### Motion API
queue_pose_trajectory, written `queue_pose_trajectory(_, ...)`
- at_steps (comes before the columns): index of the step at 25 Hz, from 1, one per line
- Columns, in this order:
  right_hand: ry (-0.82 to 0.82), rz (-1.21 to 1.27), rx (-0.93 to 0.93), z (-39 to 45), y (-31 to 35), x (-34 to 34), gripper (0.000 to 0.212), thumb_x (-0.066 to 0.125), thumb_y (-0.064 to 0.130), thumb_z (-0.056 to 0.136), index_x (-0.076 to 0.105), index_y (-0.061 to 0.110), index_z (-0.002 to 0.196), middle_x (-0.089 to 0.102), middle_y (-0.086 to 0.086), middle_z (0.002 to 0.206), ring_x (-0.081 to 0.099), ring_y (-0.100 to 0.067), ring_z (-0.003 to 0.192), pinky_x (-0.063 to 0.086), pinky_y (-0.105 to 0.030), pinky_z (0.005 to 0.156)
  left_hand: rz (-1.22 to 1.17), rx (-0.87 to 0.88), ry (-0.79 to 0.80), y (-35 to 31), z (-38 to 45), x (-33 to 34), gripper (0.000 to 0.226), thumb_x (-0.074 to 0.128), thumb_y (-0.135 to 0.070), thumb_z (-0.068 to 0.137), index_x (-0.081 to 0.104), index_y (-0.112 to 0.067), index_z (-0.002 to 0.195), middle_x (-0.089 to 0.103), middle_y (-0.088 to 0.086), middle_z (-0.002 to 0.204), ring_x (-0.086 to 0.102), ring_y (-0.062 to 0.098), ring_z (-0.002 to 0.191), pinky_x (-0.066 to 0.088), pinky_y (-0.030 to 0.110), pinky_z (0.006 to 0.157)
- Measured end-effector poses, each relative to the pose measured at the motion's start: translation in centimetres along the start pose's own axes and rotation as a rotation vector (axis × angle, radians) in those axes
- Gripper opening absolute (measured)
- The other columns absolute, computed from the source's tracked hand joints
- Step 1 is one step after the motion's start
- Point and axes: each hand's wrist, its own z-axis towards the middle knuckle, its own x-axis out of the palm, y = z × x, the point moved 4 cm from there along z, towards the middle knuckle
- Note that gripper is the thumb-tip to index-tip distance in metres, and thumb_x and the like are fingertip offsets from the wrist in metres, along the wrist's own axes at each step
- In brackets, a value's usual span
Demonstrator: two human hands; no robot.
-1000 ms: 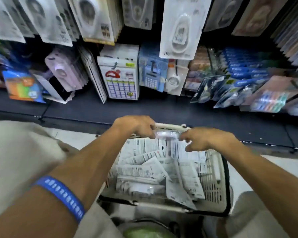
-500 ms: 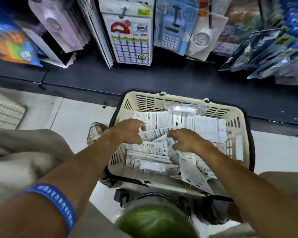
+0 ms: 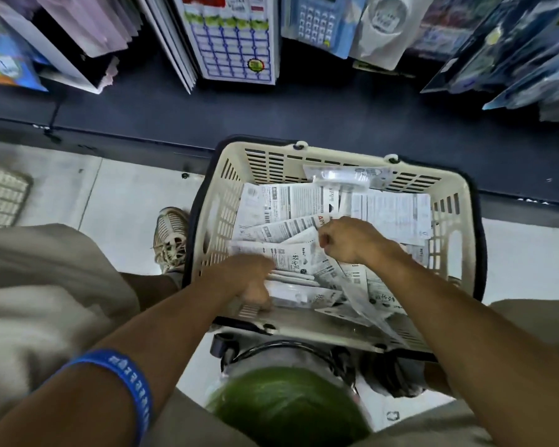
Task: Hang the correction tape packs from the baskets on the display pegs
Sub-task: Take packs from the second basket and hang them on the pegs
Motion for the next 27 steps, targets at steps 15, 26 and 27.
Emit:
queue_pose_trajectory(15,-0.036,0.384,0.078,-2.4,-3.0,-1.3,0.02,0.059,0.012,0.093,0.071,0.02,0.107,0.069,0.0,0.115,0.064,-0.019,0.102,0.051,-0.031,0.086,-0.368,0.184,0.003,-0.7,-0.1,-4.1,0.072,0.089,-0.026,0.065,0.057,-0.03,0.129,0.067,-0.006,0.119,0.065,0.017,0.106,0.058,0.039,0.093)
queue_pose_trajectory(26,-0.442,1.119,-0.203,-13.0,3.2,-20.0,0.069,0.087,0.064,0.05,0.059,0.043,0.11,0.071,0.011,0.095,0.071,-0.005,0.072,0.055,-0.023,0.06,-1.762,0.508,-0.479,-6.6,-11.8,-16.7,0.007,0.073,-0.014,0.081,0.077,-0.013,0.086,0.075,0.01,0.084,0.074,0.021,0.067,0.058,0.03,0.056)
queue_pose_trajectory(27,-0.534,1.089,-0.214,-14.4,3.1,-21.5,0.074,0.09,0.058,0.047,0.056,0.045,0.111,0.07,0.013,0.094,0.072,-0.002,0.073,0.055,-0.021,0.059,-1.761,0.552,-0.465,-8.5,-13.1,-17.7,0.009,0.07,-0.02,0.083,0.079,-0.017,0.081,0.076,0.008,0.083,0.074,0.02,0.066,0.056,0.03,0.058)
